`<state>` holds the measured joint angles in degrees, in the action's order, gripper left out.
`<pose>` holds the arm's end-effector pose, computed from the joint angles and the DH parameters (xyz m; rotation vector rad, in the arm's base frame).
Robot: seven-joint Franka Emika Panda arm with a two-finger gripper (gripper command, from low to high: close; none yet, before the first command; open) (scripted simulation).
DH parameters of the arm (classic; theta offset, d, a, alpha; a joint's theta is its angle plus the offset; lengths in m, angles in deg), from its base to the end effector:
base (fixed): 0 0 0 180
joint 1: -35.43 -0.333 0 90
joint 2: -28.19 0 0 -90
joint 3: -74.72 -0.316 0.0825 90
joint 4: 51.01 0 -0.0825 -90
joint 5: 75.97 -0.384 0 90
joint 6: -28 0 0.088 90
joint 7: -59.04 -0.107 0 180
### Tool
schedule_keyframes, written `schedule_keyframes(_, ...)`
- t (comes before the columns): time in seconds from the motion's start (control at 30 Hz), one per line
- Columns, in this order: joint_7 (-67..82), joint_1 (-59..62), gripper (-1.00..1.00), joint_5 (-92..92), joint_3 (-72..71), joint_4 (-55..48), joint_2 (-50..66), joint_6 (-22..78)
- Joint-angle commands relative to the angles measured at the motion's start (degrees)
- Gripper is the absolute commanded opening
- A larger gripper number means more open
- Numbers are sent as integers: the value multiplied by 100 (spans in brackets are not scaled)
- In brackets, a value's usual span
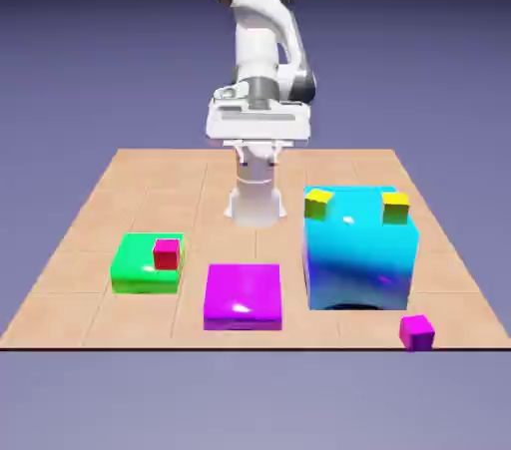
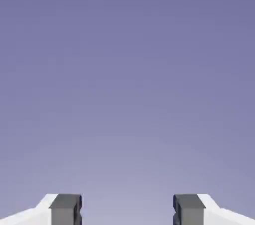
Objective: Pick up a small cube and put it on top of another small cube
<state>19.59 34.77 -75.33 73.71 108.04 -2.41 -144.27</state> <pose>0.3996 0.0126 0.4565 -2.5641 0.8608 -1.0259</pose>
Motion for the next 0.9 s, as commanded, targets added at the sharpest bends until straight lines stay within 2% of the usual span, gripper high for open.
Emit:
schedule_keyframes(0.0, 250, 2, 0, 52, -84, -162, 172, 144)
schedule_keyframes(0.87, 6728, 57, 0, 1411, -2259, -4362, 4628, 3885)
